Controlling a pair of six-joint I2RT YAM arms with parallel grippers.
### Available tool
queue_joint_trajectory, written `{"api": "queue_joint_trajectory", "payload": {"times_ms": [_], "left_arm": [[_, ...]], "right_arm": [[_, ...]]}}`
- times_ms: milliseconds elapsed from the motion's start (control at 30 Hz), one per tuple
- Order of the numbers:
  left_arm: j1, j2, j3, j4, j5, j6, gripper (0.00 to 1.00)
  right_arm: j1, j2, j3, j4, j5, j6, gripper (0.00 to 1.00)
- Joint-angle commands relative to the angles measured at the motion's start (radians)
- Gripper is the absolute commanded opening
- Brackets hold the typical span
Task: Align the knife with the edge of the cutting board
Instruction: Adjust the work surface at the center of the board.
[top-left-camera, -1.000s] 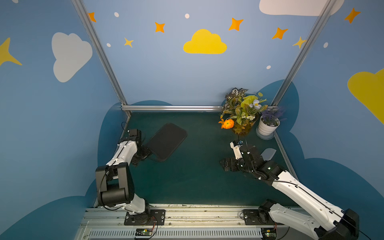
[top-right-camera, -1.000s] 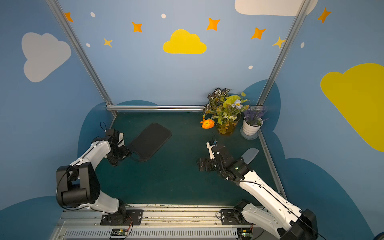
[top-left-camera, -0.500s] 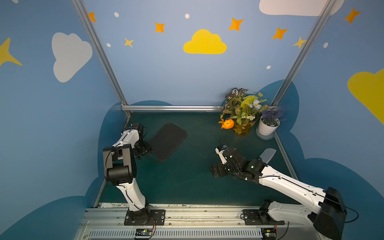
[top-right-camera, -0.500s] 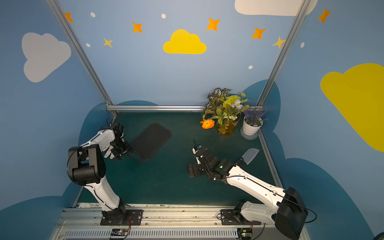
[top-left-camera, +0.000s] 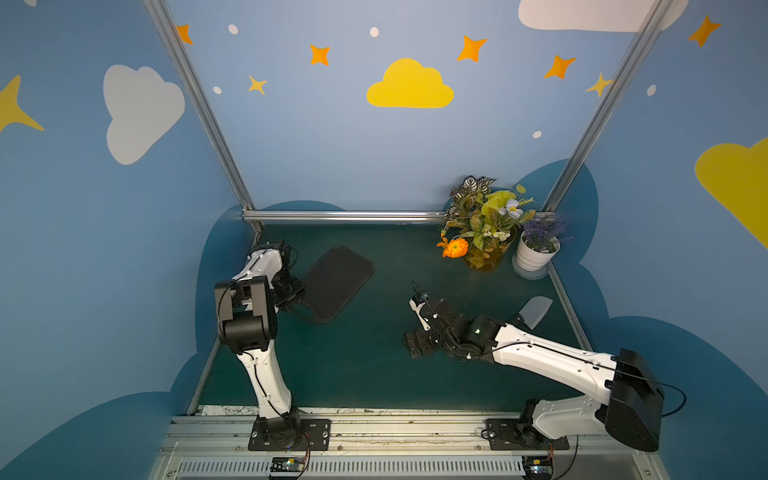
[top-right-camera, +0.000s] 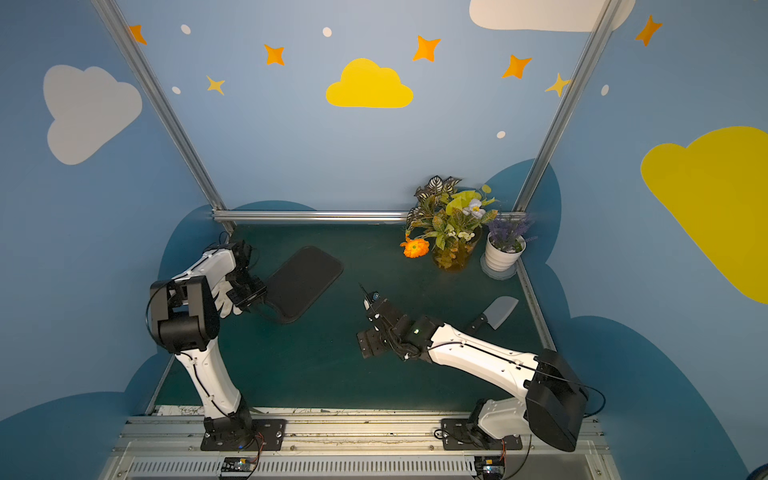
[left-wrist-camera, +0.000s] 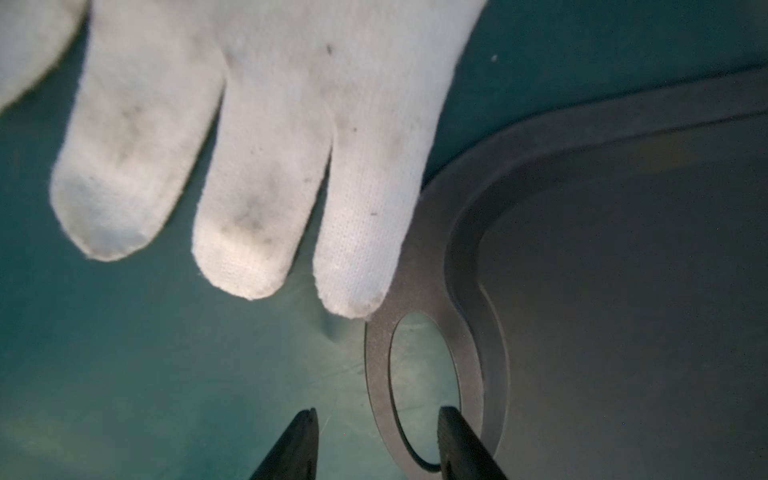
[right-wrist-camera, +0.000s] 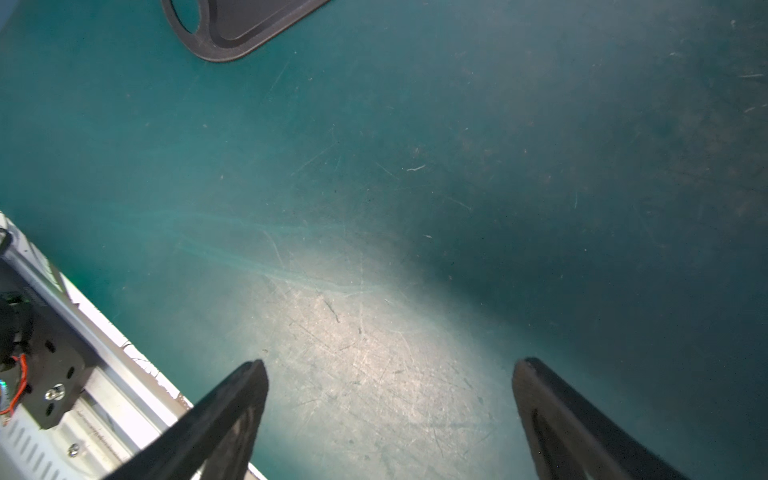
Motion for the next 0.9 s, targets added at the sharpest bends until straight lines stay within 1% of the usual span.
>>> {"api": "queue_joint_trajectory", "payload": {"times_ms": [0, 100, 333, 467, 567, 867], "left_arm": [[-0.003, 0.028, 0.026, -0.045, -0.018, -0.014, 0.49], [-0.008, 0.051, 0.033, -0.044, 0.0, -0.027, 0.47], [-0.023, 0.091, 0.048, -0.046, -0.016, -0.027, 0.39], [-0.028, 0.103, 0.04, -0.044, -0.036, -0.019, 0.38], [-0.031, 0.116, 0.028, -0.033, -0.029, -0.004, 0.37], [-0.046, 0.128, -0.016, -0.008, -0.043, 0.021, 0.31]], "right_arm": [[0.009, -0.003, 0.023, 0.004, 0.033, -0.015, 0.98], [0.01, -0.012, 0.015, 0.01, 0.044, -0.018, 0.98], [0.01, -0.066, -0.008, 0.013, 0.056, -0.023, 0.98], [0.008, -0.109, -0.032, 0.021, 0.07, -0.023, 0.98], [0.007, -0.128, -0.042, 0.035, 0.061, -0.021, 0.98], [0.007, -0.132, -0.047, 0.037, 0.054, -0.019, 0.98]]}}
